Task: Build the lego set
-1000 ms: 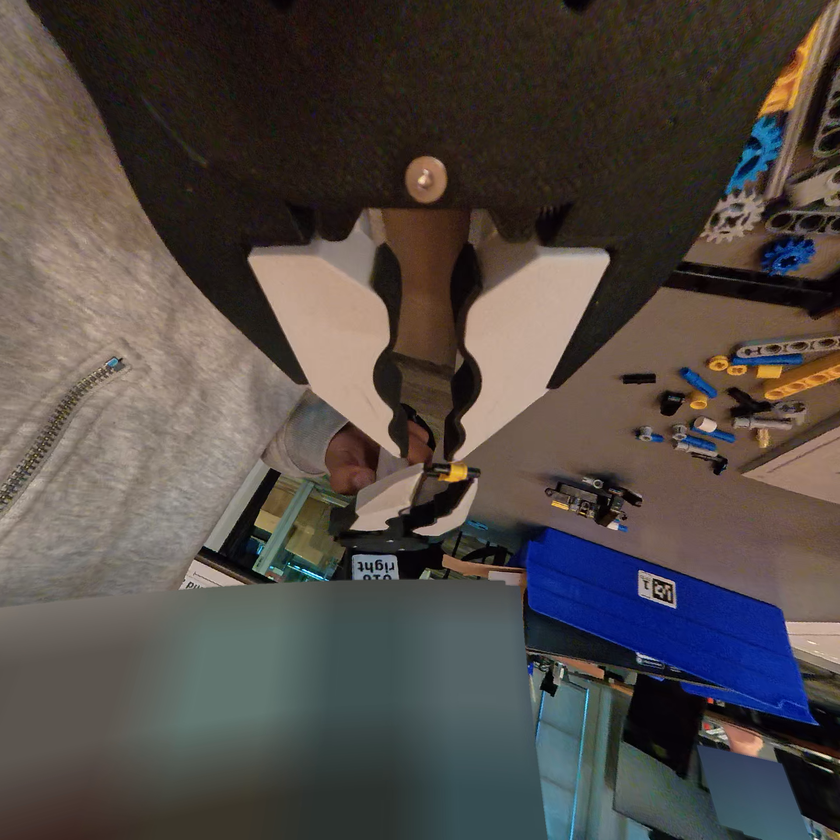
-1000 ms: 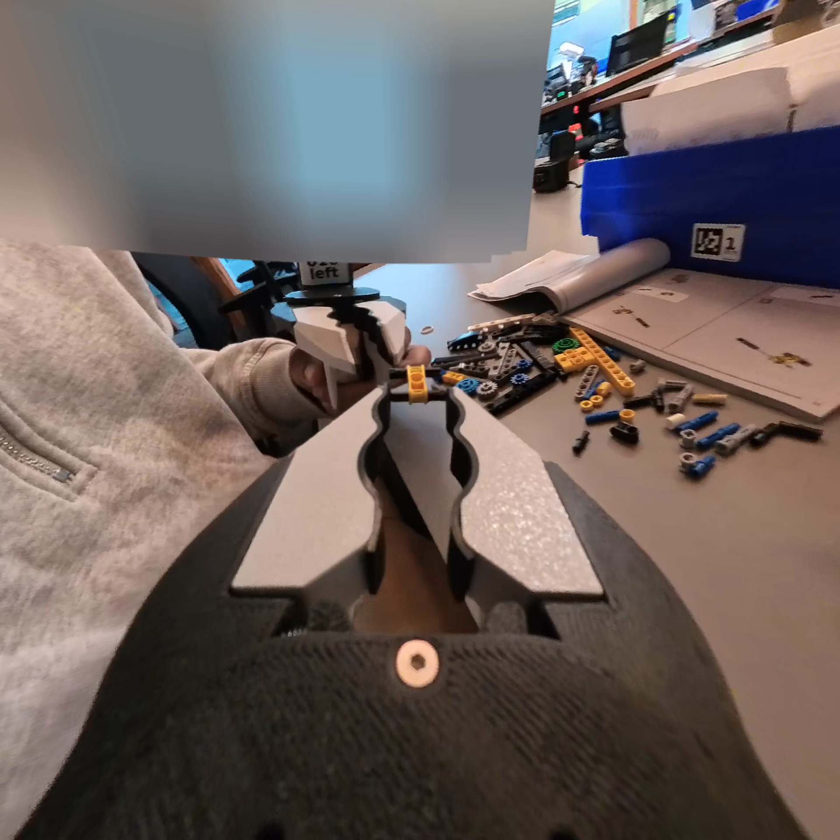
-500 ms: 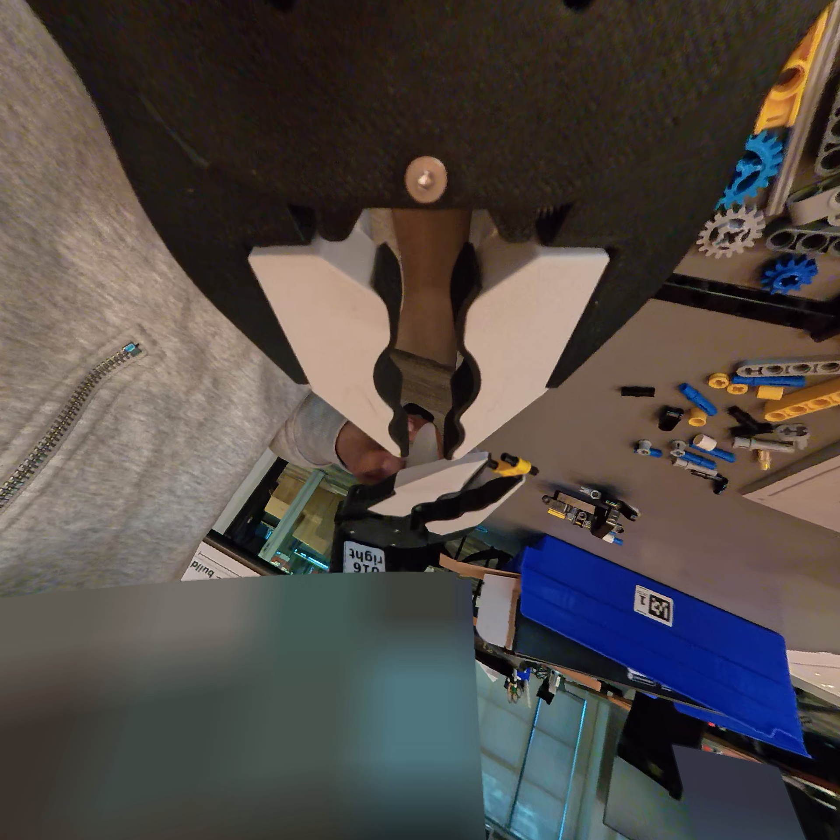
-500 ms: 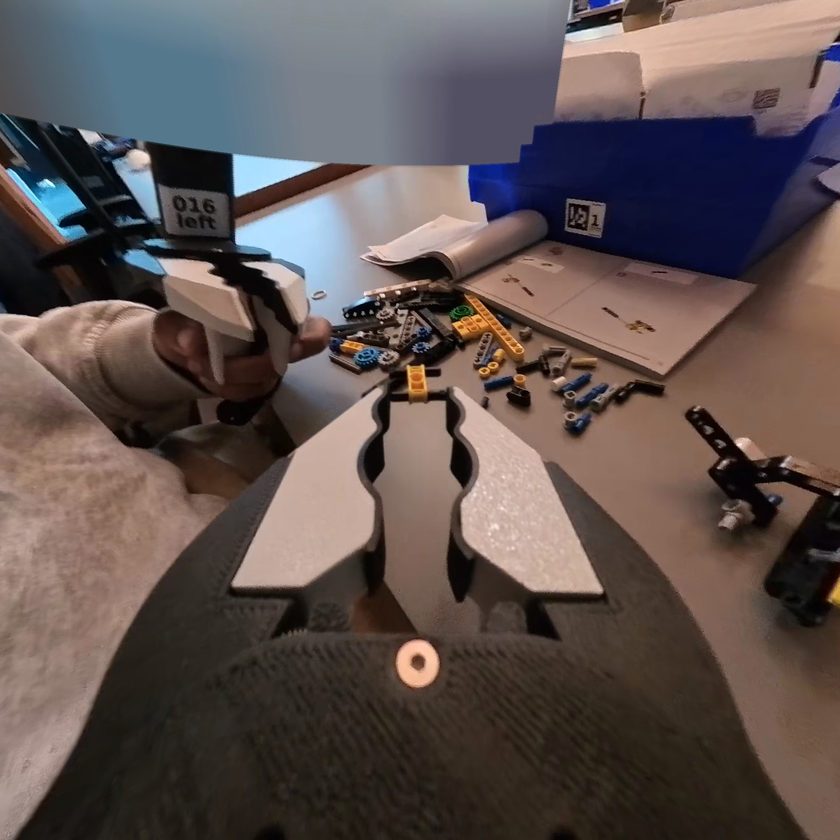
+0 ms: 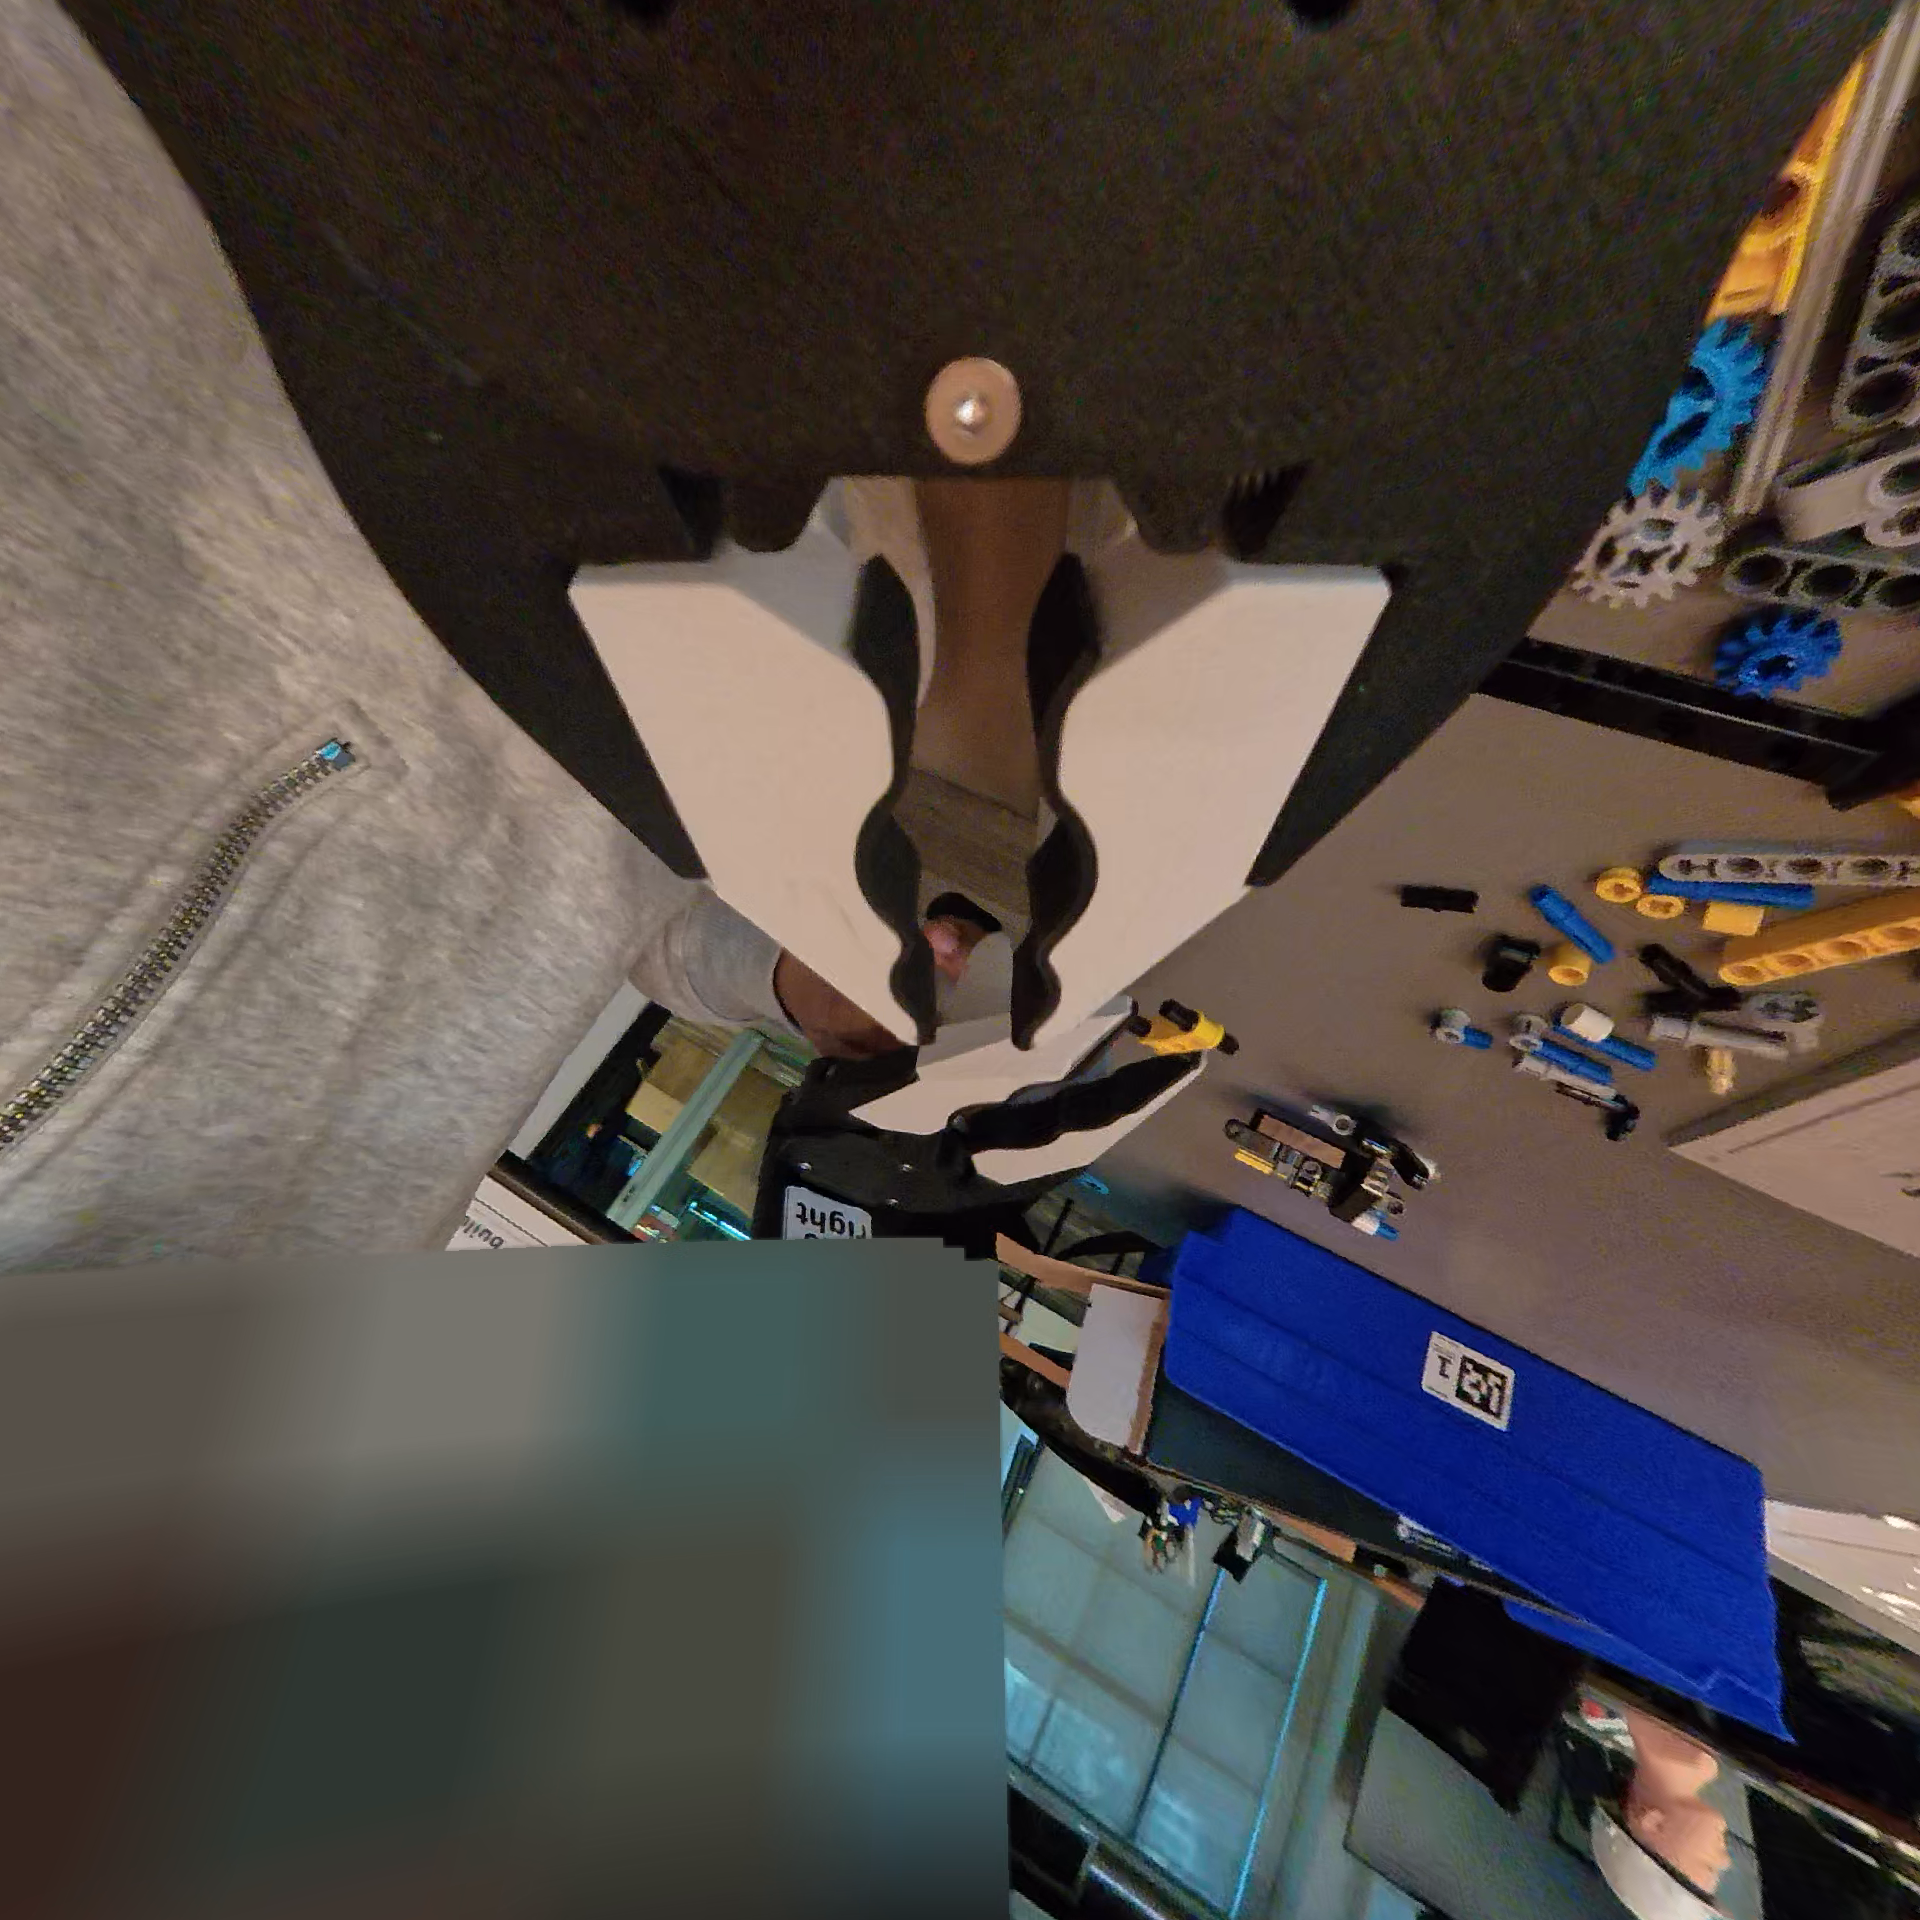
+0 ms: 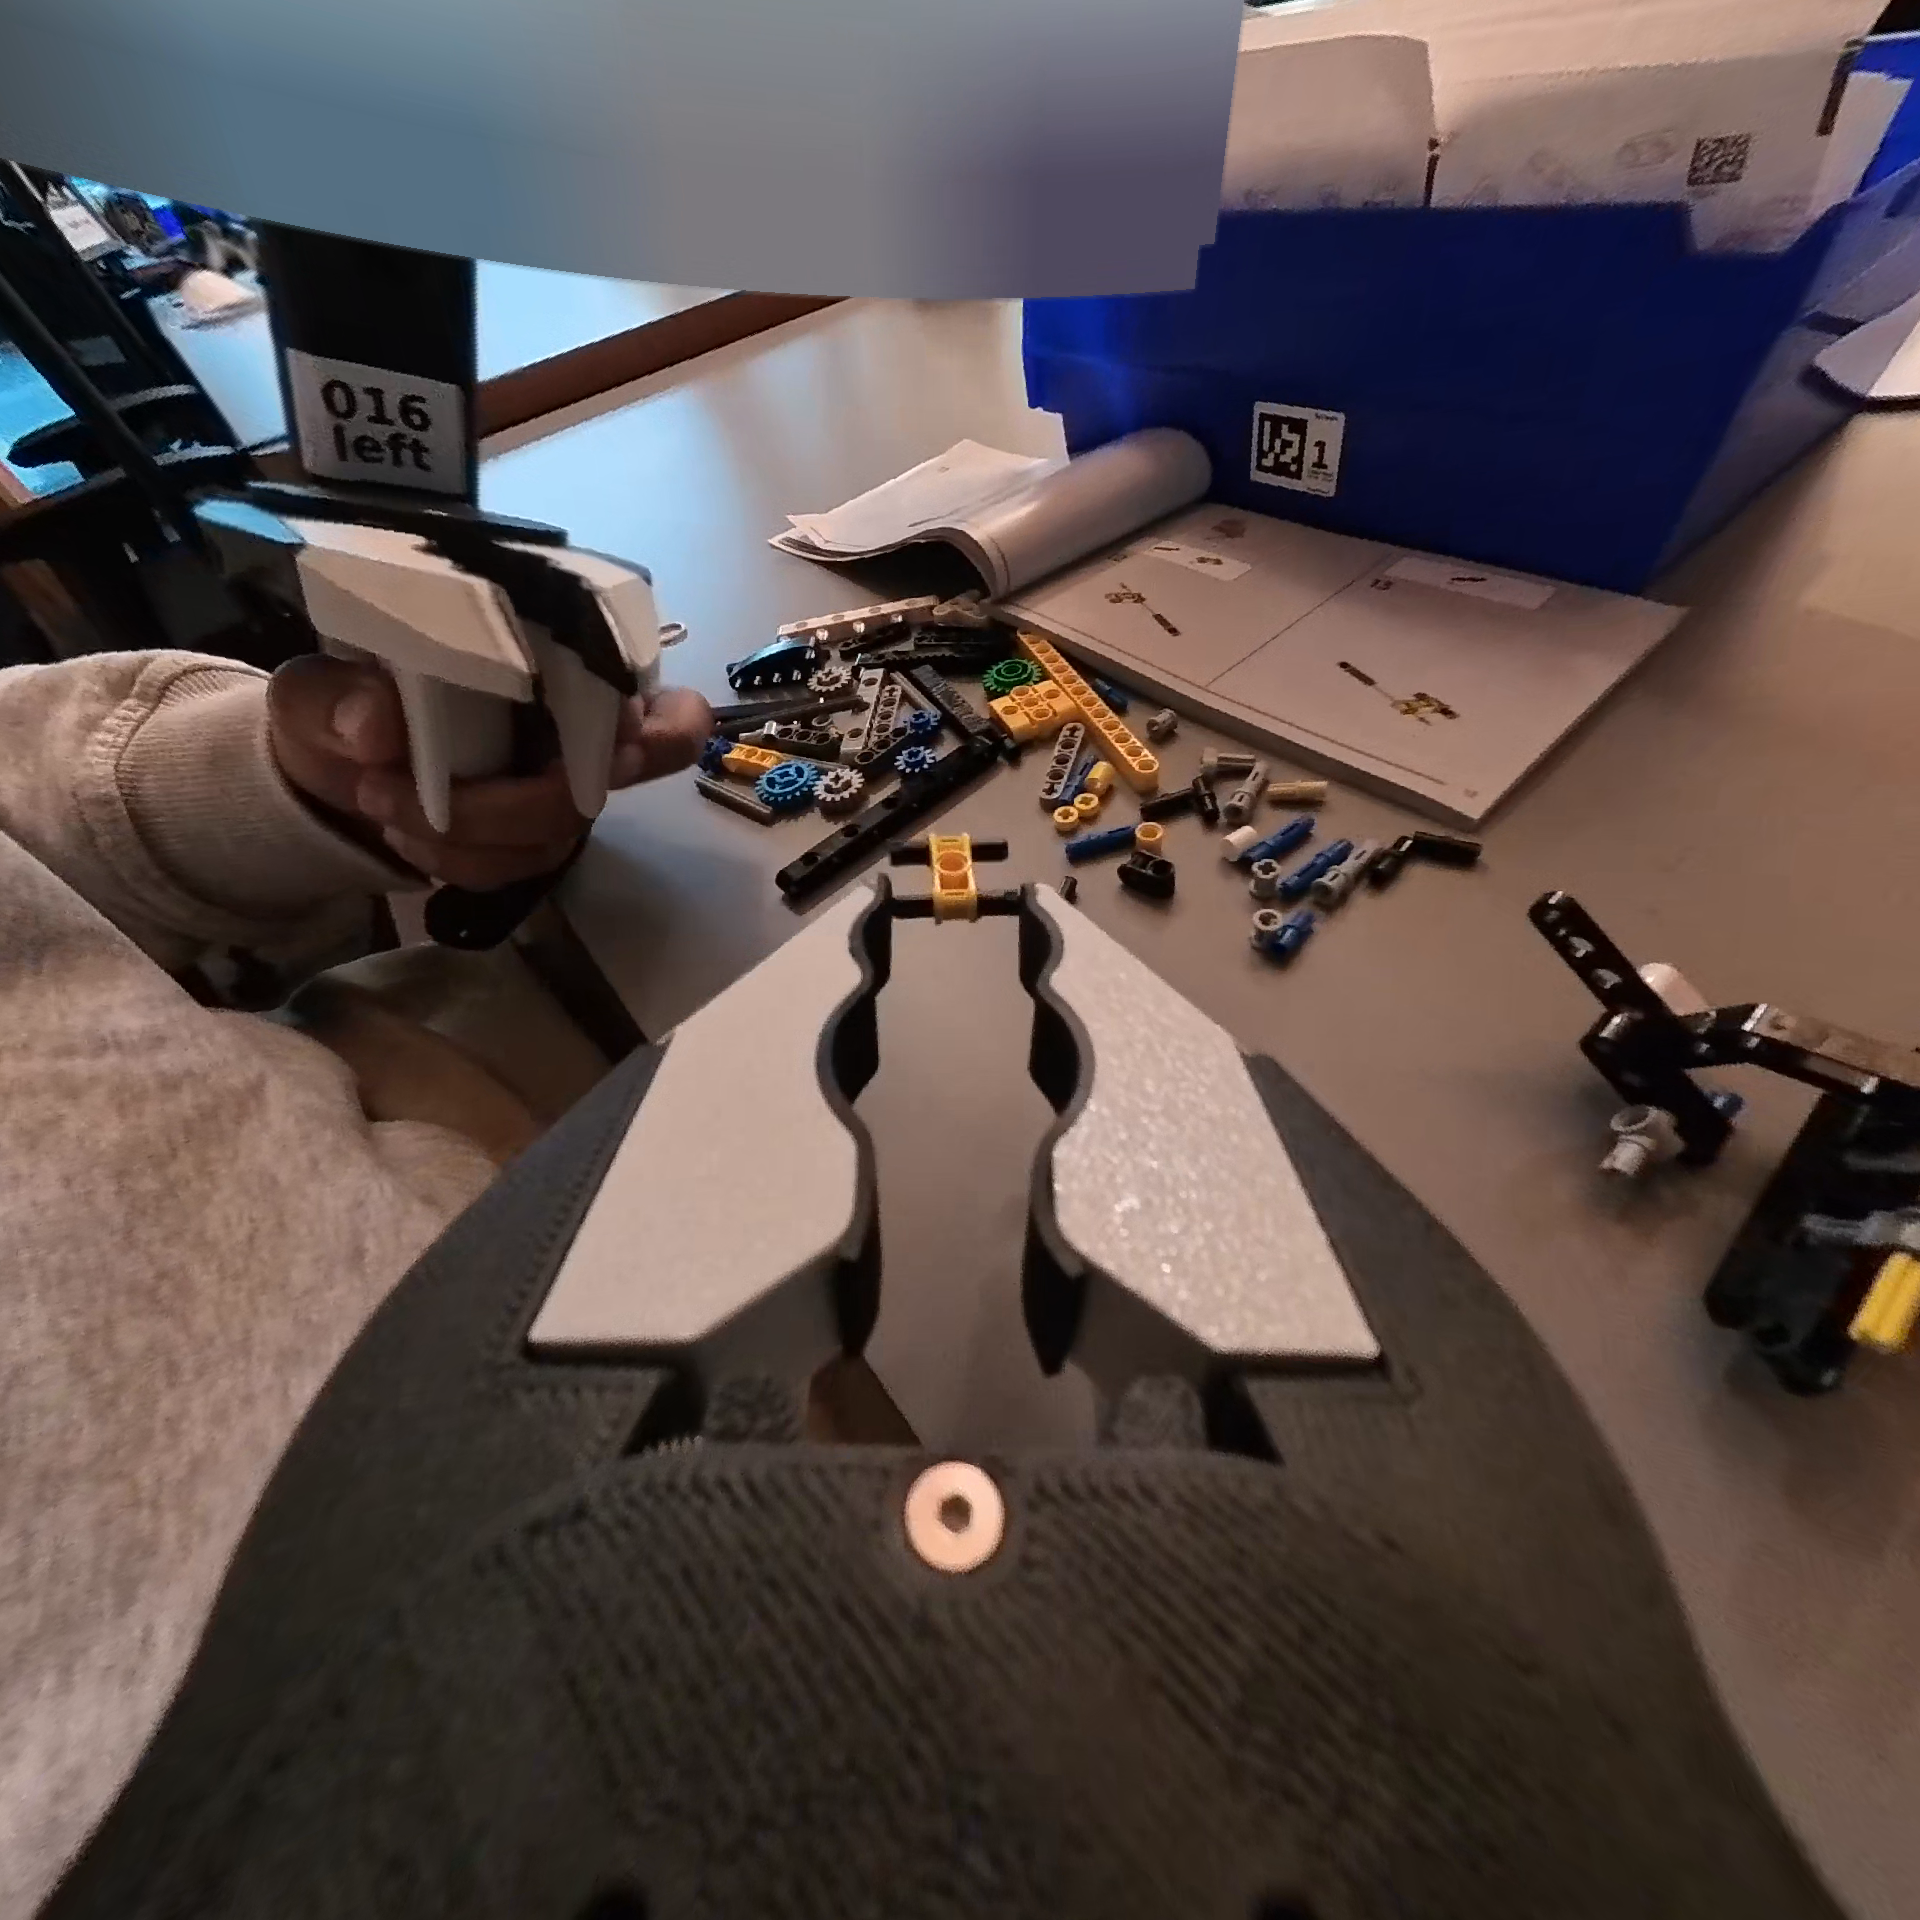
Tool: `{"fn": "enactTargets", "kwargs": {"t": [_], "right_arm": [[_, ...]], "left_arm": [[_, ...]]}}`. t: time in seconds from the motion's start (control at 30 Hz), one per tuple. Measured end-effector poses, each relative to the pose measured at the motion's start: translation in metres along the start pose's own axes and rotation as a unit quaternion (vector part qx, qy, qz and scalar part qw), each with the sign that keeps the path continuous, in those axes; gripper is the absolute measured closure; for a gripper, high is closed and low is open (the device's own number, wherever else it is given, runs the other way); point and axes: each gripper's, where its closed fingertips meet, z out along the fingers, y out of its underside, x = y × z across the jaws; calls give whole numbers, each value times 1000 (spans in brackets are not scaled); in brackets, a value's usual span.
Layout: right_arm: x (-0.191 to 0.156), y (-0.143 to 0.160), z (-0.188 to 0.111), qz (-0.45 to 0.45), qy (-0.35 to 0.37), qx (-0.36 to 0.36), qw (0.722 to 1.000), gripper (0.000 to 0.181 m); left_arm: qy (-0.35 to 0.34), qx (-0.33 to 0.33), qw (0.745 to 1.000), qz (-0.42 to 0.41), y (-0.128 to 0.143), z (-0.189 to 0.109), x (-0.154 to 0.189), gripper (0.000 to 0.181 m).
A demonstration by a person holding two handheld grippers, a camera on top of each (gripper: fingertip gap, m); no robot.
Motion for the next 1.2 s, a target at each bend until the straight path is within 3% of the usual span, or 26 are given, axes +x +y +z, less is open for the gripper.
{"fn": "enactTargets", "kwargs": {"t": [0.4,0.63,0.8,1.07,1.2], "right_arm": [[4,12,1,-1,19,-38,999,159],[-11,7,1,-24,-20,-27,999,156],[-1,16,3,-30,8,-54,998,164],[22,-2,-19,3,37,-10,999,159],[23,-13,-30,-87,76,-7,993,159]], "left_arm": [[-4,-19,1000,10,6,3,0,168],[-4,-22,1000,9,7,4,0,168],[-6,-24,1000,14,7,4,0,168],[-11,-35,999,28,11,6,1,168],[-13,-34,999,23,11,5,0,168]]}}
